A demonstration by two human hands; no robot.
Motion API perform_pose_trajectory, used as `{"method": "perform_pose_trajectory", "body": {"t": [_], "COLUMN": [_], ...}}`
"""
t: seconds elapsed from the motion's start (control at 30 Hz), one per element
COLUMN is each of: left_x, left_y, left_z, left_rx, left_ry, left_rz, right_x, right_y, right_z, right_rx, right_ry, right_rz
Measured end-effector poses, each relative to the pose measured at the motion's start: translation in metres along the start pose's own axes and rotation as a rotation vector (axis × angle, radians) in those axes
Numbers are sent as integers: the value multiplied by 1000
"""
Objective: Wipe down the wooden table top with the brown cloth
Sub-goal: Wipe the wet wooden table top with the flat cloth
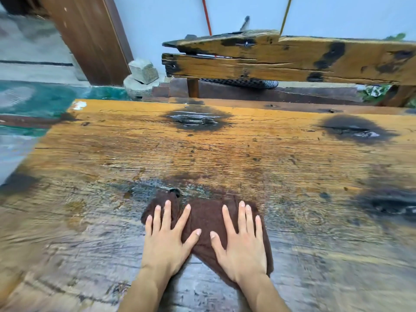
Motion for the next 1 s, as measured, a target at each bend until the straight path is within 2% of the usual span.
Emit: {"method": "perform_pose_trajectory", "body": {"t": [0.07, 0.27, 0.53, 0.73, 1.0], "left_x": [-11, -43, -59, -49, -40], "left_y": [0, 10, 25, 22, 6], "left_z": [-40, -124, -209, -225, -215], "left_rx": [28, 84, 211, 304, 232], "left_ry": [25, -52, 20, 115, -6], "left_rz": [-21, -119, -261, -318, -149], "right_x": [1, -2, -6, -8, -9], "right_y": [3, 10, 11, 10, 5], "right_z": [-36, -117, -192, -203, -203], "right_rx": [30, 82, 122, 131, 103], "right_ry": [22, 27, 25, 66, 52], "right_rz": [-10, 21, 33, 39, 48]}}
Point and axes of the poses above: each hand's wrist, its own z-axis towards the middle knuckle, its own x-axis out of the back of the hand, y = z × x, the point moved 2 cm from there along z, towards the middle knuckle, and after that the axes turned 15 degrees about -x, right-handed, at the moved point
